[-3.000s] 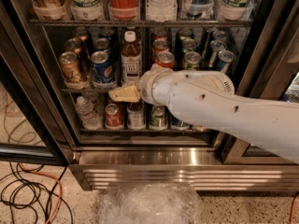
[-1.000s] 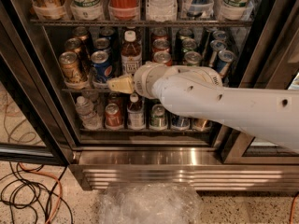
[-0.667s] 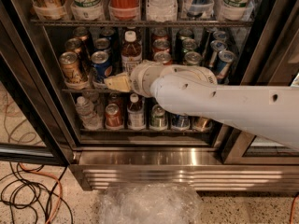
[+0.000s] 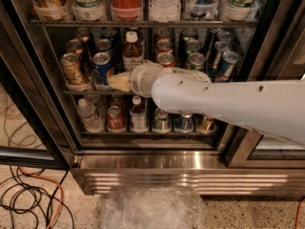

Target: Pick blue plastic bottle from middle shelf of fridge

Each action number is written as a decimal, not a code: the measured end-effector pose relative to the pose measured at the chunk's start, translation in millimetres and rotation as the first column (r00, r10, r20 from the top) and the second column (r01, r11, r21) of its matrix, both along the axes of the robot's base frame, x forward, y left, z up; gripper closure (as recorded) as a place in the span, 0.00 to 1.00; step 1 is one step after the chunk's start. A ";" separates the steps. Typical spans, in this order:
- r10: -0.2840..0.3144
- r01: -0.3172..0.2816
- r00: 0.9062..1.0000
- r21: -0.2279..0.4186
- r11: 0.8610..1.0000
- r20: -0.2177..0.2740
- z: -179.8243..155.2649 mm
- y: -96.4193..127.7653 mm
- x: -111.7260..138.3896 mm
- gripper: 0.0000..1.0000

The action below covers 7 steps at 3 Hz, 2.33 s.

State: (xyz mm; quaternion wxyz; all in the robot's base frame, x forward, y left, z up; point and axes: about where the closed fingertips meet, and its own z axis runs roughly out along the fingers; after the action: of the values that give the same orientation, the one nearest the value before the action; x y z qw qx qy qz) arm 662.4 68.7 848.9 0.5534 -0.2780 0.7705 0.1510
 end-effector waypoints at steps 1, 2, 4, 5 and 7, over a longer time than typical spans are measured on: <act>-0.007 0.007 1.000 -0.004 1.000 0.000 -4.5 3.8 5.7 0.41; -0.007 0.007 1.000 -0.004 1.000 0.000 -0.6 3.7 5.7 0.57; -0.012 0.012 1.000 -0.011 1.000 -0.001 -2.0 3.4 8.6 0.98; -0.016 0.016 1.000 -0.018 1.000 -0.005 -3.6 3.1 10.0 1.00; -0.027 0.027 1.000 -0.020 0.999 0.002 -3.2 3.5 7.3 1.00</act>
Offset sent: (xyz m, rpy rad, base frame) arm 0.0055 0.0522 -0.0199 -0.0441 0.0037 -0.0572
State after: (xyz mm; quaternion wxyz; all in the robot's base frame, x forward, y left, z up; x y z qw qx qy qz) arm 669.7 72.2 845.6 0.5534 -0.2731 0.7751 0.1356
